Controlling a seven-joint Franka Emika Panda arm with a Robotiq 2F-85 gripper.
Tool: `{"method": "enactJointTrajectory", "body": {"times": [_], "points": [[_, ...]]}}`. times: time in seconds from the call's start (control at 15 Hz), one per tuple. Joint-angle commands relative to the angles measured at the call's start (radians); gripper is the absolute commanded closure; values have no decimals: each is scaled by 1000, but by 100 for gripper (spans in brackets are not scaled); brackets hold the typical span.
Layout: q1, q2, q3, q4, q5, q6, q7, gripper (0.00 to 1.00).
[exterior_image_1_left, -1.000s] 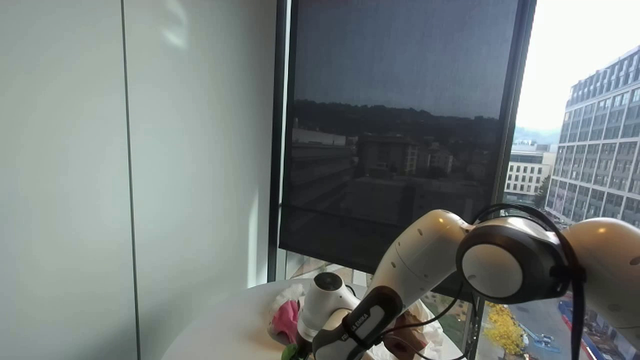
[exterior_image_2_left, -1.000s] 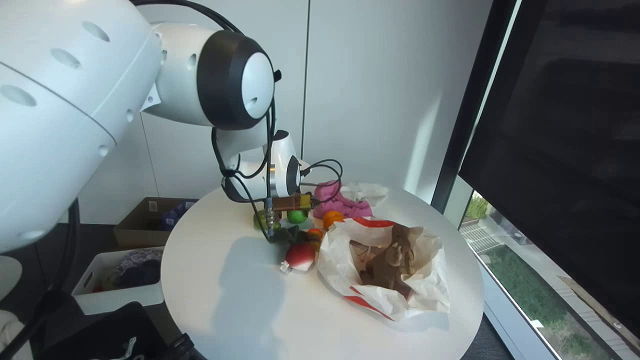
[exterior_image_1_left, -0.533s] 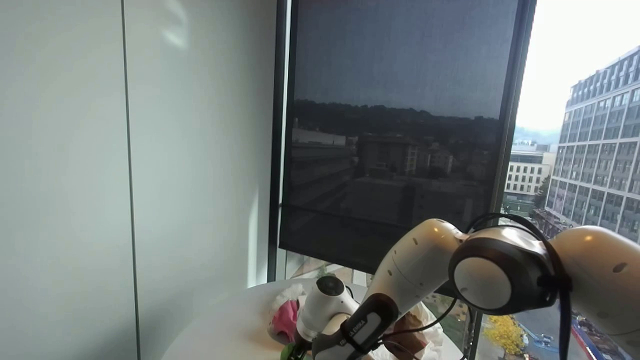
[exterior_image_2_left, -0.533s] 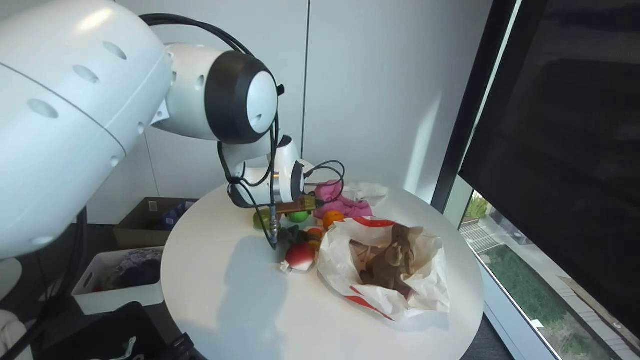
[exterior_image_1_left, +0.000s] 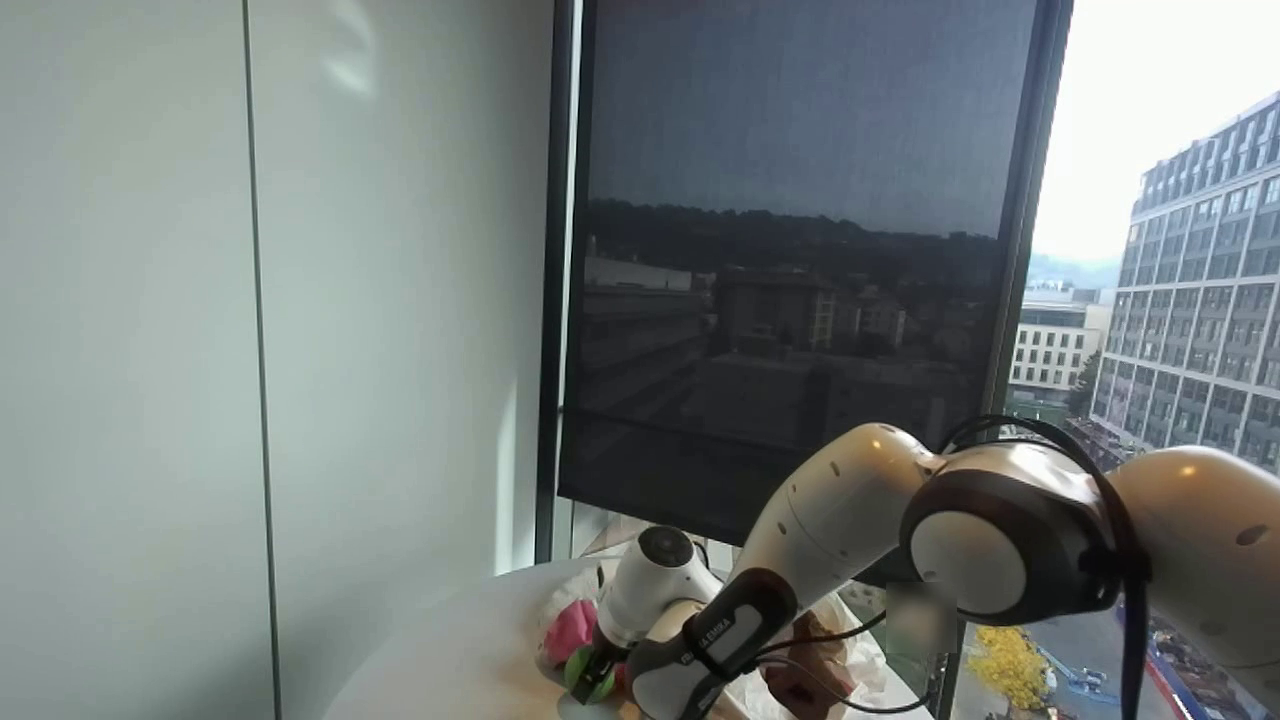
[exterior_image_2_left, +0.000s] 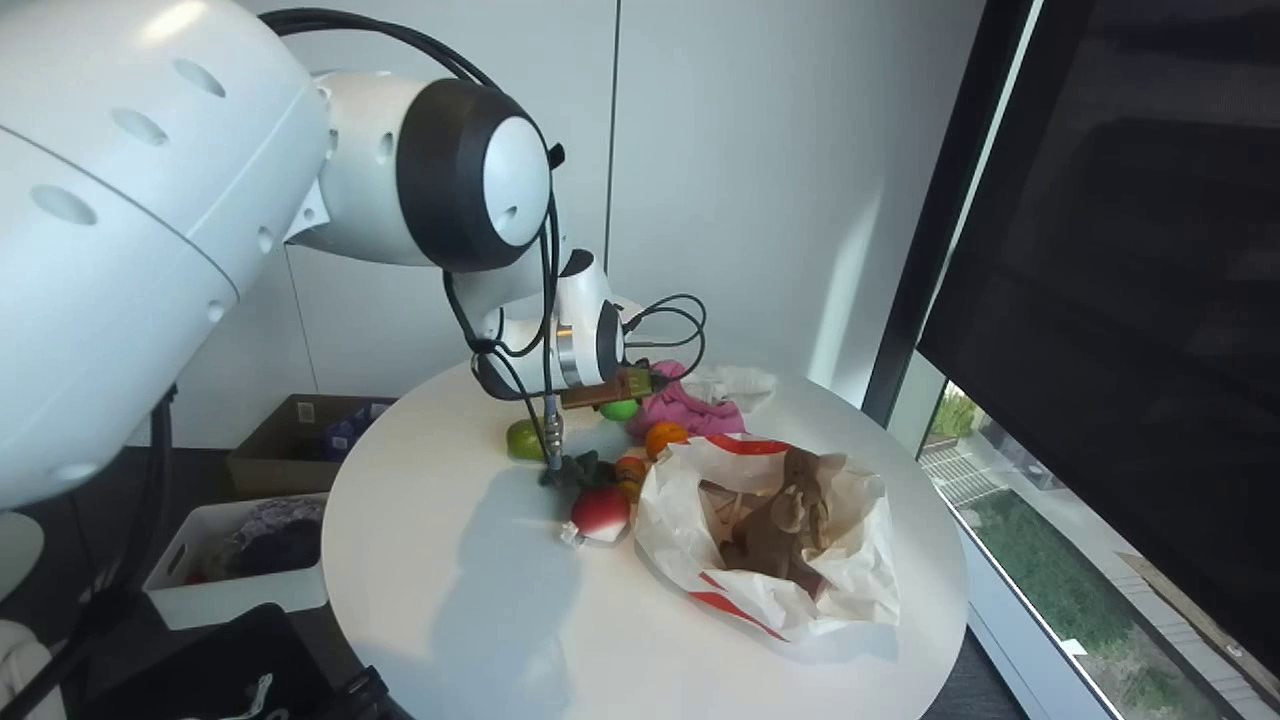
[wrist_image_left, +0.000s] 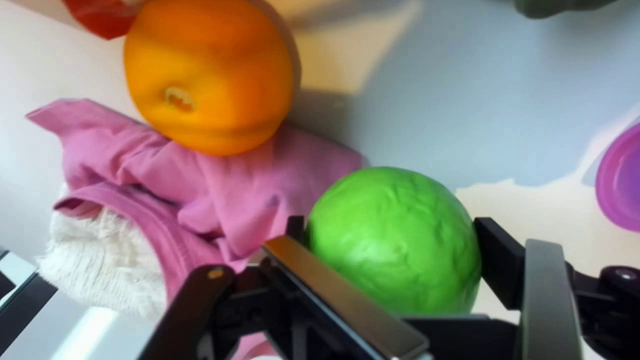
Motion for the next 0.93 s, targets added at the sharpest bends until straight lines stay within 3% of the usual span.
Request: {"method": "enactJointTrajectory", "body": {"times": [0.0, 0.27, 0.4, 0.47, 0.6, 0.87], "points": [[86, -132, -168, -46, -40, -1, 59, 42], [205, -221, -426, -85, -143, -75, 176, 42], [227, -250, -486, -129, -201, -166, 233, 42], [231, -257, -503, -153, -233, -210, 264, 42], [199, -263, -473, -196, -285, -282, 302, 42], [158, -202, -469, -244, -425, -262, 463, 42]]}}
